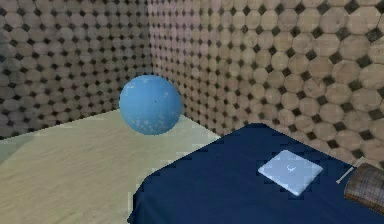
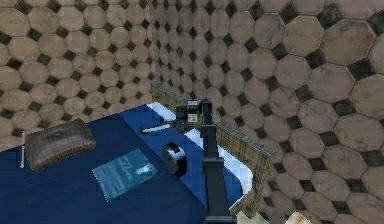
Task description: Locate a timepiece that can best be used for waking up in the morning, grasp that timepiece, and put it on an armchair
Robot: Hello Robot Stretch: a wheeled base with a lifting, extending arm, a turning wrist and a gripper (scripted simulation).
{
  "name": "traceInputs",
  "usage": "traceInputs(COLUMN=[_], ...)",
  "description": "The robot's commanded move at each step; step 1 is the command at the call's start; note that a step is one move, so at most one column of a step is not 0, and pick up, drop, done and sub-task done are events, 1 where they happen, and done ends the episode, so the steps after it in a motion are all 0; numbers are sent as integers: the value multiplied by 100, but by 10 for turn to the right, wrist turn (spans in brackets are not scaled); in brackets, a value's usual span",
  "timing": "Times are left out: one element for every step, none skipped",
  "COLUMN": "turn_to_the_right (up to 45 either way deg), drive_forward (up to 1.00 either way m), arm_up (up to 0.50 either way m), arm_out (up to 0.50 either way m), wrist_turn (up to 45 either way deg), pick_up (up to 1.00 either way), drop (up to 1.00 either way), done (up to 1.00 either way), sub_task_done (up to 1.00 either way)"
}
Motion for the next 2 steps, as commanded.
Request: traceInputs(turn_to_the_right=[0,0], drive_forward=[0,0], arm_up=[0,-30], arm_out=[0,0], wrist_turn=[270,0], pick_up=[0,0], drop=[0,0], done=[0,0], sub_task_done=[0,0])
